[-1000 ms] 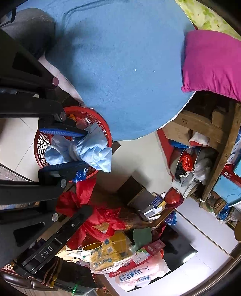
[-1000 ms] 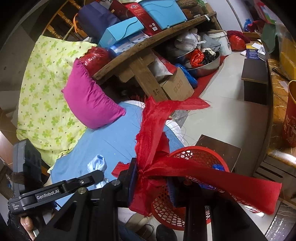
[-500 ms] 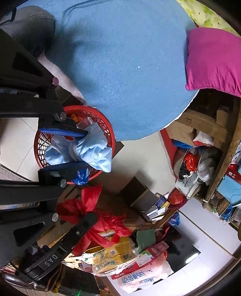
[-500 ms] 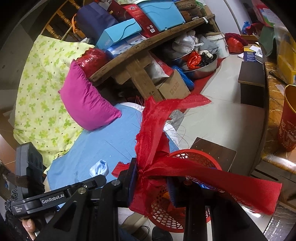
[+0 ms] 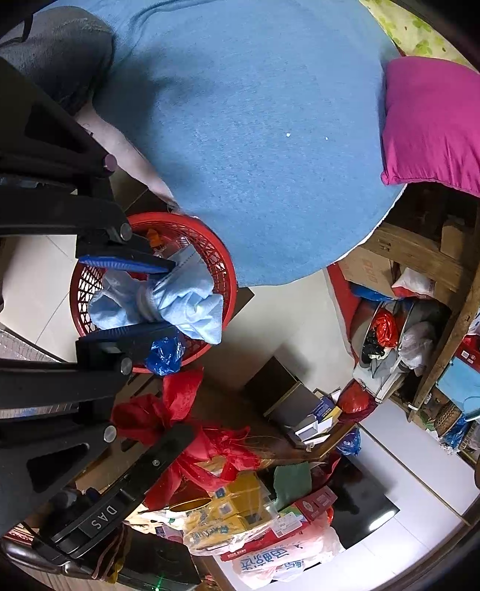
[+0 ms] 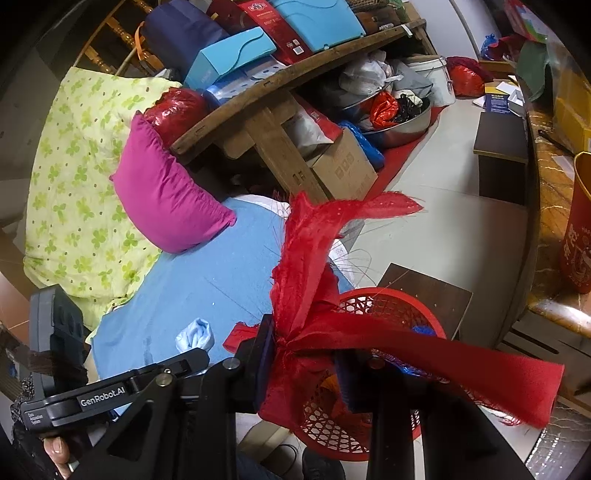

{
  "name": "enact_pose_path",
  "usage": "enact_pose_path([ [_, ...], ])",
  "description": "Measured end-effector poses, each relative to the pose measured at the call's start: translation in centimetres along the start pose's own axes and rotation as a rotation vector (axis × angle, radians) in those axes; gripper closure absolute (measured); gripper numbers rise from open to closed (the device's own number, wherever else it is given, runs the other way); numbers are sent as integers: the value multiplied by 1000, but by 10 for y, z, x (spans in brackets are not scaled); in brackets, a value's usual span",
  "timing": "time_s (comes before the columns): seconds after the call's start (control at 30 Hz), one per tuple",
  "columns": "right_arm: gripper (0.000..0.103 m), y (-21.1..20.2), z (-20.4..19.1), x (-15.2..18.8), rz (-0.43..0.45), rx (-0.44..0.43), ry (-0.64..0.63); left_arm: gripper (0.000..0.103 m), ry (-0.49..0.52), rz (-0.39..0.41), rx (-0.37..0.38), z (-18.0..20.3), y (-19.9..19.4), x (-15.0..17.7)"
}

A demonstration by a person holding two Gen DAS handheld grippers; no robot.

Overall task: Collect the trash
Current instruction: 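Open the left tool to drop the tissue while the right drops the ribbon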

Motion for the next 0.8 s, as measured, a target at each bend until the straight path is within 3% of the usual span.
enact_pose_path([
  [0.5, 70, 1, -1, -2, 9, 21, -3, 75, -3, -43, -4, -1, 16, 4],
  [0.53, 69, 1, 0, -2, 9, 24, 1, 71, -4, -49, -7, -1, 18, 3],
  [0.57, 68, 2, 1, -3, 5, 27, 6, 58, -8, -57, -7, -2, 20, 3],
  [0.6, 64, 3, 2, -3, -1, 30, 10, 51, -12, -60, -5, -2, 20, 2],
  [0.63, 47, 4, 3, -2, -4, 35, 15, 41, -17, -51, -5, -4, 20, 1],
  [0.7, 28, 2, 3, -1, 5, 39, 21, 40, -12, -31, -14, -5, 16, 0],
  [0.8, 28, -4, 1, -2, 23, 40, 16, 40, -21, -17, -9, -9, 8, -1],
])
Point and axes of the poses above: each gripper's, at about its wrist camera, not at the fingertips, and y roughly the way its jaws point, z to its right, x to its underside, the point moved 3 cm from there along y, roughly the way its jaws point, and after that the axes turned 3 degrees about y, right-handed, at the moved point
